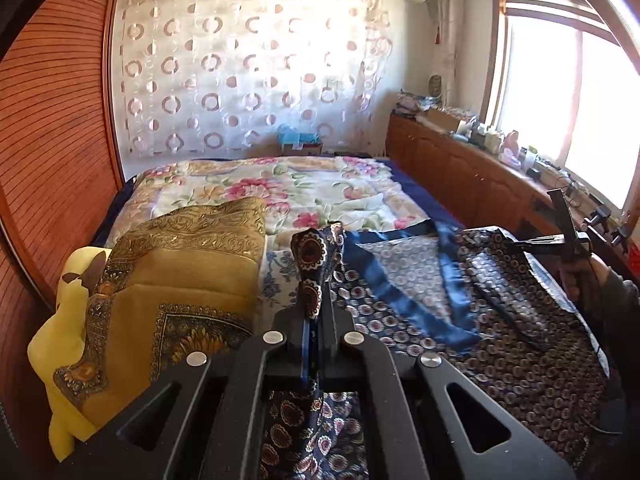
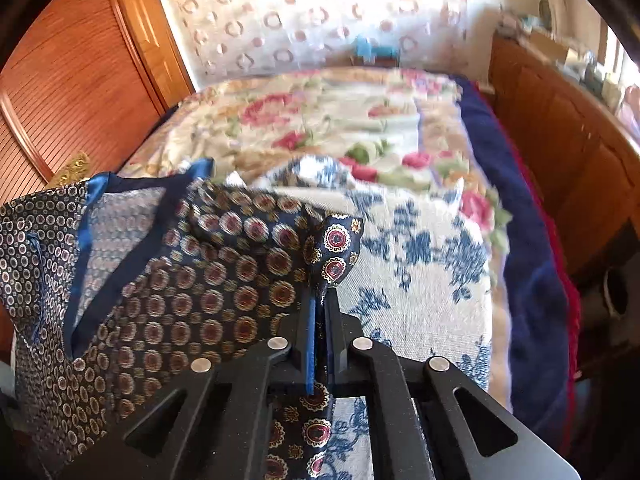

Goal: Fold small clothes

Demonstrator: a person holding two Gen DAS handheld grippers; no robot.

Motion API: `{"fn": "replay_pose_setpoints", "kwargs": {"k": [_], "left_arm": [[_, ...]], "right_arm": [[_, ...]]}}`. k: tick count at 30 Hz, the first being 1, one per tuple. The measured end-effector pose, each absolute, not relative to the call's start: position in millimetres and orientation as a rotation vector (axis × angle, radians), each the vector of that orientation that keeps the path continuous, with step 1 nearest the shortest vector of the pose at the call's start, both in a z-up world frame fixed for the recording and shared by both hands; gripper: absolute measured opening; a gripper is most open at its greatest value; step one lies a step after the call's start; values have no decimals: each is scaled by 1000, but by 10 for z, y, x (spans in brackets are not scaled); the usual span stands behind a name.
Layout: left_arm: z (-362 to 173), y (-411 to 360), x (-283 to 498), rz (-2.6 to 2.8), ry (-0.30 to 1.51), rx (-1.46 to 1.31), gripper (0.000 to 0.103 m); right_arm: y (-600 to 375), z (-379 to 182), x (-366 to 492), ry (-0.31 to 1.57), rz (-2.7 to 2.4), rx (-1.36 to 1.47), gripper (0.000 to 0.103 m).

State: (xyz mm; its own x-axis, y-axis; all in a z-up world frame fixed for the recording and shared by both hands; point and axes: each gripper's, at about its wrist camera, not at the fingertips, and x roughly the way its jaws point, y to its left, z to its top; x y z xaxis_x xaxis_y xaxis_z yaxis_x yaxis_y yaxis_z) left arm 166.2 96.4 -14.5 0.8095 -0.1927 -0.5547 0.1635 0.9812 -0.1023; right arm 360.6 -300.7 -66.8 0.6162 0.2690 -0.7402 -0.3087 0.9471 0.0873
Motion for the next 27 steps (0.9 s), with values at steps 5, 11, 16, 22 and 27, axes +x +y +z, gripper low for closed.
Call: {"fn": "replay_pose_setpoints", "kwargs": {"k": [5, 11, 16, 22, 27], "left_arm": [[-25, 979, 1349, -167, 541, -50, 3], [33, 1102, 884, -139, 492, -71, 3], [-67, 1293, 425, -105, 477, -99, 3], [-452, 1459, -29, -69, 534, -144, 3], [-869, 1566, -222, -49, 623, -185, 3]], "right_arm": [[-3010, -291, 3102, 682, 348, -33, 2], [-3045, 50, 2253, 547, 369, -36, 2], [-3122, 50, 1529, 503, 358, -37, 2], [-3338, -222, 704, 532, 344, 9, 2], [-3534, -662, 251, 640, 312, 43, 2]]}}
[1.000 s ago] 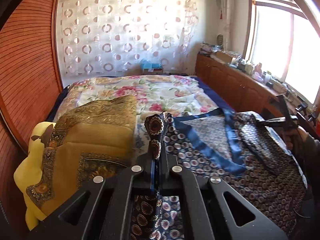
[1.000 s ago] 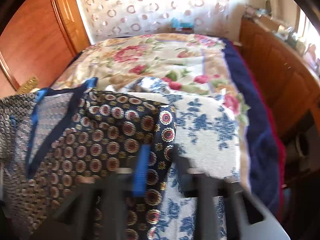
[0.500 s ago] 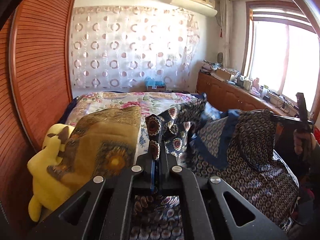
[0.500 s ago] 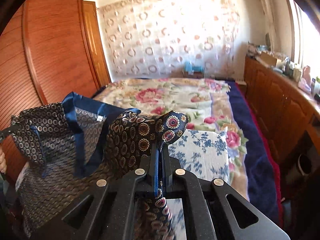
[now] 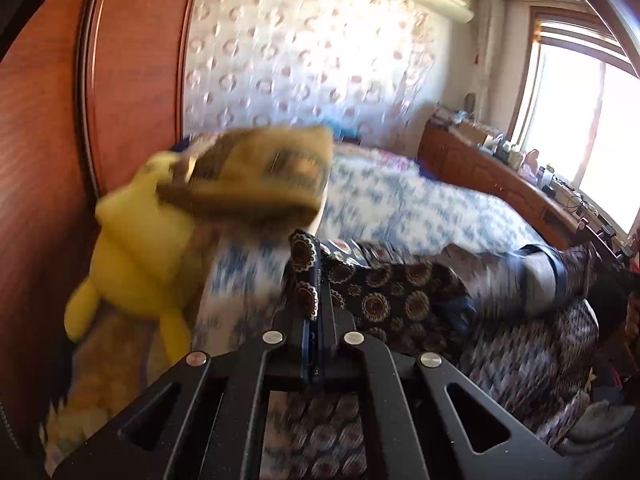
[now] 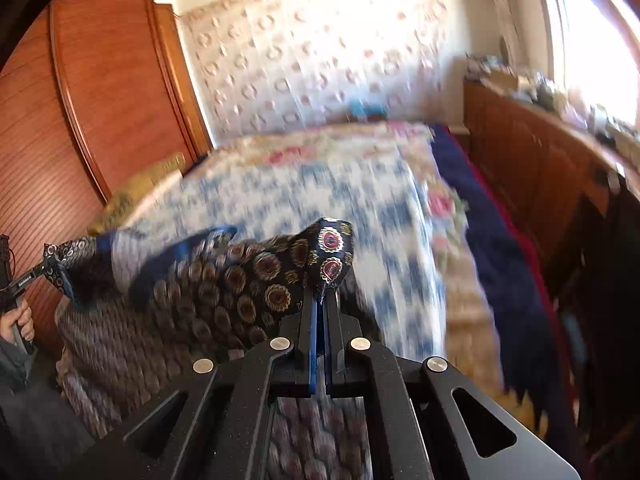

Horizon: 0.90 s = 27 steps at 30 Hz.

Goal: Fold small clothes

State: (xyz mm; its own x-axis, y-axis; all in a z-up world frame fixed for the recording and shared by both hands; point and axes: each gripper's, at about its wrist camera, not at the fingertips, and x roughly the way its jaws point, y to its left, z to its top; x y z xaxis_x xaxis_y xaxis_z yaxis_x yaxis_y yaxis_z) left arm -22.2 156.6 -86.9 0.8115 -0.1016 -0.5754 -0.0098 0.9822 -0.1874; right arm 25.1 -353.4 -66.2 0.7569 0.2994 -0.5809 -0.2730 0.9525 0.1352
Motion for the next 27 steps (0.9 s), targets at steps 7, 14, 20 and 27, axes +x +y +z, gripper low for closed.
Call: {"fn": "replay_pose_setpoints", "kwargs": {"k": [7, 14, 20, 27], "left_arm": [[-1077, 1593, -276, -51, 695, -195, 4], [-941, 1595, -344, -57, 661, -137, 35], [-674, 1603, -396, -80, 585, -128, 81], [-582, 1628, -164, -72, 597, -112, 81]], "right_arm": [[-3689, -1034, 72, 752, 301, 54, 2], [-3424, -929, 281, 752, 287, -19, 2], [-3366, -825, 166, 704, 287, -58, 33], [-3402, -651, 159, 634, 258, -78, 56]]}}
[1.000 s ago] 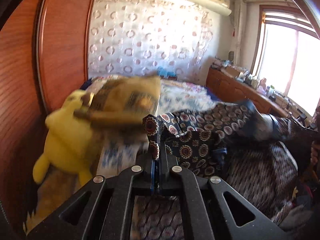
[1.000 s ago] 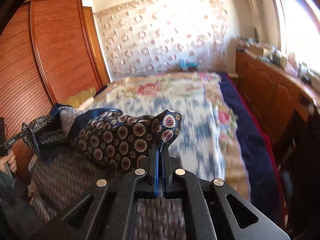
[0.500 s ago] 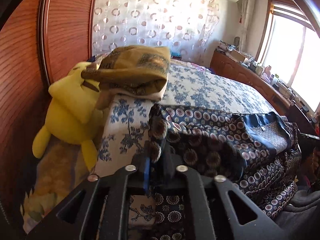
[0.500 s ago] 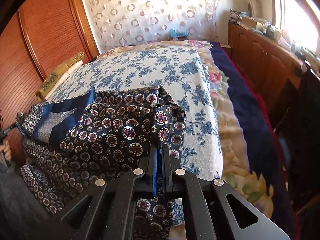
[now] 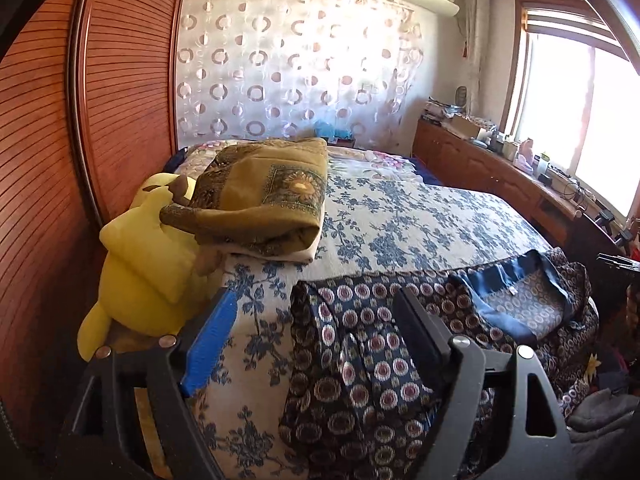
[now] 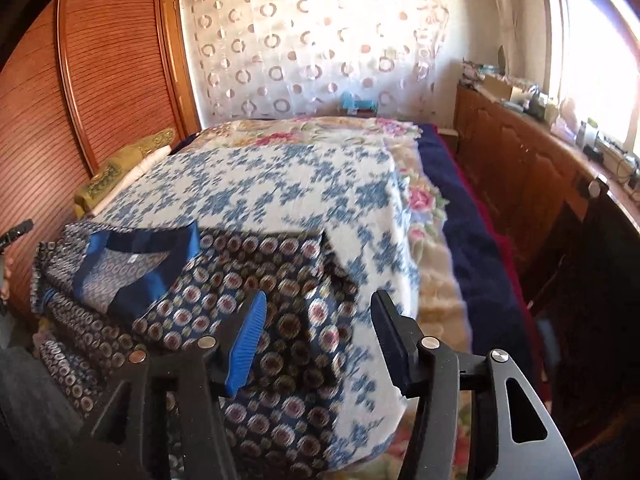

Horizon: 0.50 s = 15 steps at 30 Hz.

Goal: Fold small clothes

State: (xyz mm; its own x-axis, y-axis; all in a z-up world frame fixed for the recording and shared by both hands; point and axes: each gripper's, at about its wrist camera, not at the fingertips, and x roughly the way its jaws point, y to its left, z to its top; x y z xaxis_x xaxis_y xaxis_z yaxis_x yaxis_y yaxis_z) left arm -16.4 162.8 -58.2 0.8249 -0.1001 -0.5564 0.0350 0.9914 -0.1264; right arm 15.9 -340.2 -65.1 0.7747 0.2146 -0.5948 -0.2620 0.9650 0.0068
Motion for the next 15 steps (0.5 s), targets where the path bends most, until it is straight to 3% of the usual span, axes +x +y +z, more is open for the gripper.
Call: {"fn": "replay_pose_setpoints", "kwargs": {"k": [15], "left_arm": [[-688, 1638, 323, -85, 686, -82, 81]], "right_arm": [[-3107, -998, 1239, 749, 322, -41, 57]]}}
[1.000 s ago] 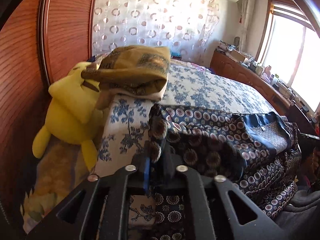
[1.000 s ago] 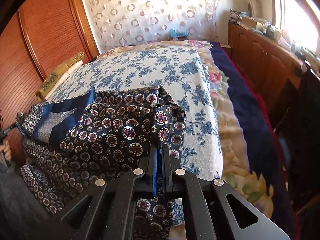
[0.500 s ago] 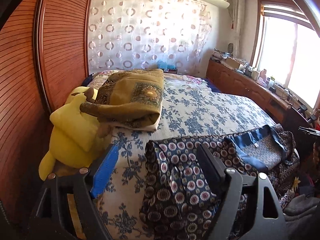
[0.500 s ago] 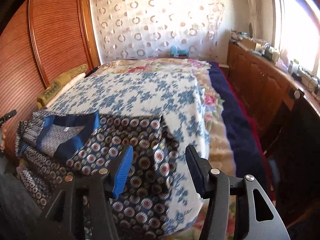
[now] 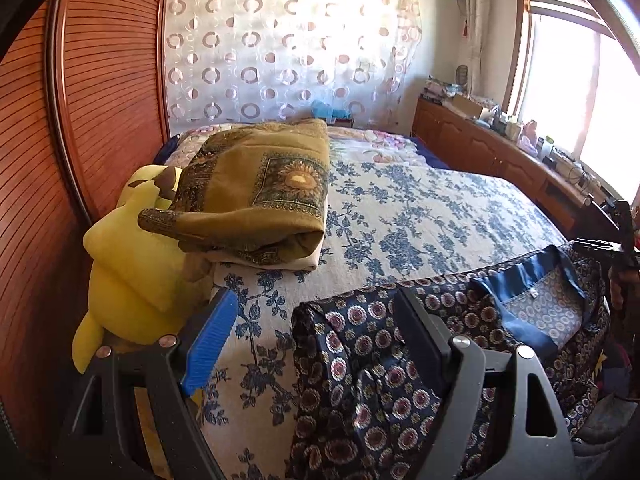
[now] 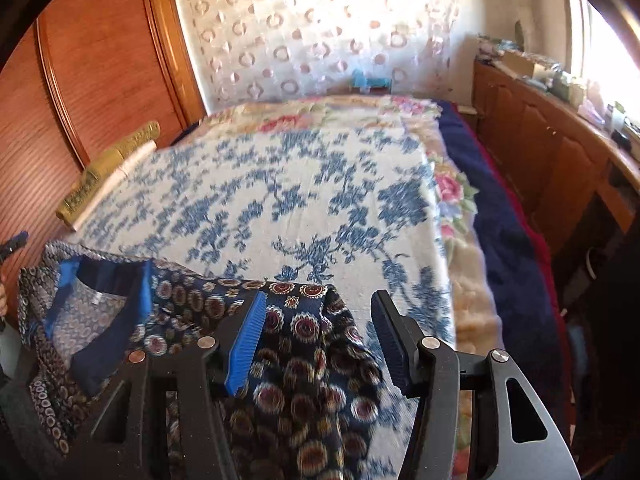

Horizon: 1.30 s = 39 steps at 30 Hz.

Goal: Fold small clothes

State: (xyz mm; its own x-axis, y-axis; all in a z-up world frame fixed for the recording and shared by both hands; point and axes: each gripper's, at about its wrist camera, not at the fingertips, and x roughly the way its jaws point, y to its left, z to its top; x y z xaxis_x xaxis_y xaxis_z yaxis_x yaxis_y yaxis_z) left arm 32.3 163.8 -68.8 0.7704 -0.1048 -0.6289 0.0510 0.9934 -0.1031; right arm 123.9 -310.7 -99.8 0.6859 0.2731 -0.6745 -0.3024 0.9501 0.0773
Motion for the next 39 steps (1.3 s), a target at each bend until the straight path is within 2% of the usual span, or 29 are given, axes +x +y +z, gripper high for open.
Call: {"fn": "replay_pose_setpoints", "kwargs": {"k": [6, 9, 11, 15, 21, 23, 24, 25, 26, 30, 39], "left_arm": [[-784, 1679, 523, -99, 765, -79, 81], [-842, 1712, 610, -106, 805, -84, 77], [-901, 1732, 662, -115, 834, -95, 69], [-1047, 1710, 720, -144, 888, -110, 61], [-1222, 1638, 765, -179, 945, -112, 48], [-1235, 1633, 759, -199, 944, -125, 35], [-1232, 1629, 752, -203, 940, -122, 29], [-1222, 1617, 740, -214, 937, -118, 13], [-1200, 1601, 724, -225, 934, -114, 8], [-984, 1476, 562, -227, 865, -62, 5], [49, 1324, 118, -239, 573, -67, 5]], "right_arm": [[-3045, -1201, 1513, 823, 326, -50, 57], [-3048, -1201, 1515, 812, 334, -57, 57], [-3043, -1199, 1499, 807, 332, -67, 57], [-2973, -1206, 1448, 810, 333, -116, 56], [-2874, -1187, 1372, 820, 362, -171, 28], [-2866, -1184, 1362, 824, 386, -163, 15], [-2860, -1183, 1354, 822, 394, -160, 13], [-2866, -1173, 1334, 817, 395, -159, 11], [-2864, -1160, 1313, 809, 394, -156, 10], [-2924, -976, 1145, 726, 378, -119, 8], [-2982, -133, 485, 465, 350, -126, 7]]}}
